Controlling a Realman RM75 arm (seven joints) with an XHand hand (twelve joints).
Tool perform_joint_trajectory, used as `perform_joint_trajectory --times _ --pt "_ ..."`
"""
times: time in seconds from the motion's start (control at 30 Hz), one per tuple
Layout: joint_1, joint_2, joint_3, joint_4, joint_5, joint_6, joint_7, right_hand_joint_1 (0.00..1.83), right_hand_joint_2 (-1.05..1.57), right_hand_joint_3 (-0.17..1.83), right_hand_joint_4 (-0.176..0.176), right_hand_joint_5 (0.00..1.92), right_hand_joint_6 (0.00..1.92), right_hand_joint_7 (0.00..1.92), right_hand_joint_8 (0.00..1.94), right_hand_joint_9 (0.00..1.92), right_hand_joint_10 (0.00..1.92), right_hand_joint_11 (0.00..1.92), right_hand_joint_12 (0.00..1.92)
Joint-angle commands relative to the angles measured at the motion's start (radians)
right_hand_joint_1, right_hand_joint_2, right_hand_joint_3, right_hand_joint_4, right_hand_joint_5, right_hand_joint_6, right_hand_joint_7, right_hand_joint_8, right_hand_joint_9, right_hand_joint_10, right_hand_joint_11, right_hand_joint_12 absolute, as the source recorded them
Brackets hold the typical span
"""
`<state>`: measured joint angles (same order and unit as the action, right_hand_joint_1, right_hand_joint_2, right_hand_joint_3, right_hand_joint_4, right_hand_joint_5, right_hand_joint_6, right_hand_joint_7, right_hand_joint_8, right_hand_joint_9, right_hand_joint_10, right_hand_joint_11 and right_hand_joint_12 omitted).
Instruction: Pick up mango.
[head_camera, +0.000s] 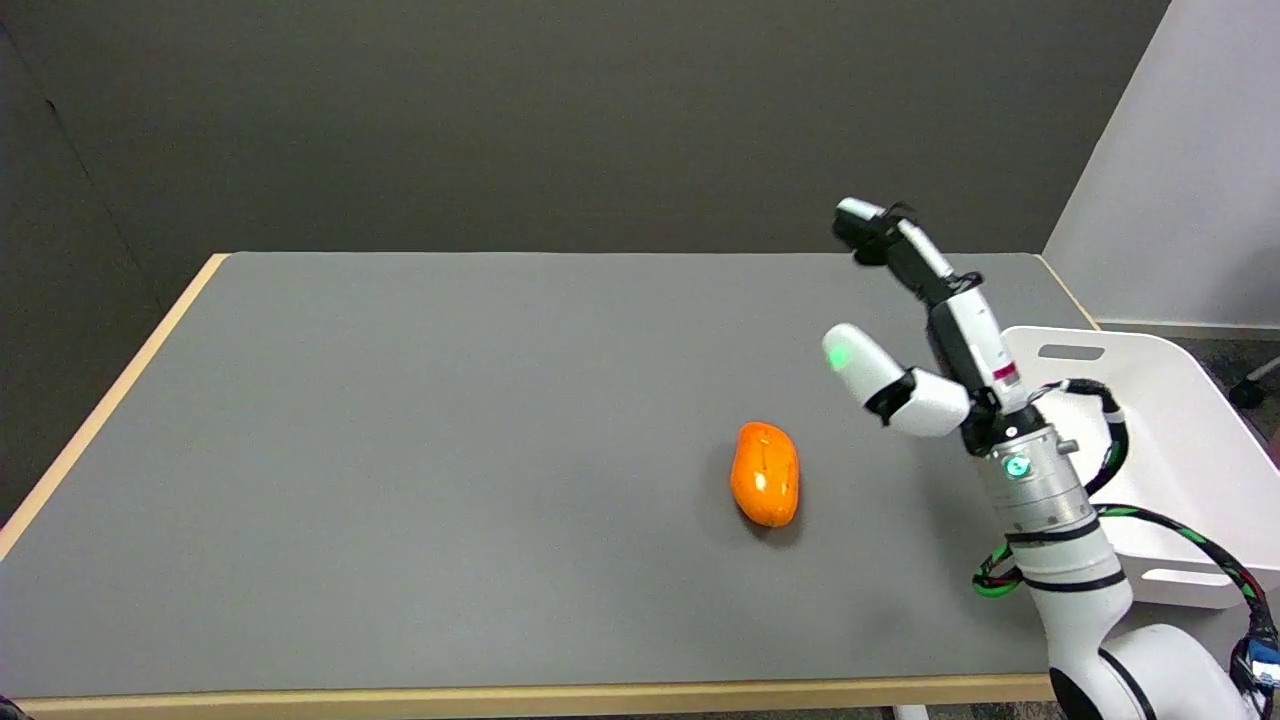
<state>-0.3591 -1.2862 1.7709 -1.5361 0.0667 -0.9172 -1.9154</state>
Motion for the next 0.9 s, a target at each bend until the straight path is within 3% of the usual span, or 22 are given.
perform_joint_trajectory --times 0.03,0.3,0.63,0.9 --pt "-0.222 -0.066 -0.022 -0.029 -0.079 0.013 0.022 0.52 0.63 0.81 -0.037 0.23 0.43 0.31 0.41 0.13 0.85 0.01 1.26" --pt "-0.222 -0.182 -0.088 0.046 -0.079 -0.018 -0.028 0.51 0.63 0.81 -0.054 0.22 0.42 0.3 0.42 0.11 0.85 0.01 1.27" --pt "-0.173 -0.127 -0.278 0.057 -0.08 0.012 -0.127 0.51 0.63 0.81 -0.06 0.21 0.42 0.3 0.42 0.1 0.85 0.02 1.28" --pt "-0.164 -0.118 -0.32 0.044 -0.078 0.021 -0.152 0.52 0.63 0.81 -0.065 0.22 0.42 0.3 0.43 0.1 0.86 0.04 1.31"
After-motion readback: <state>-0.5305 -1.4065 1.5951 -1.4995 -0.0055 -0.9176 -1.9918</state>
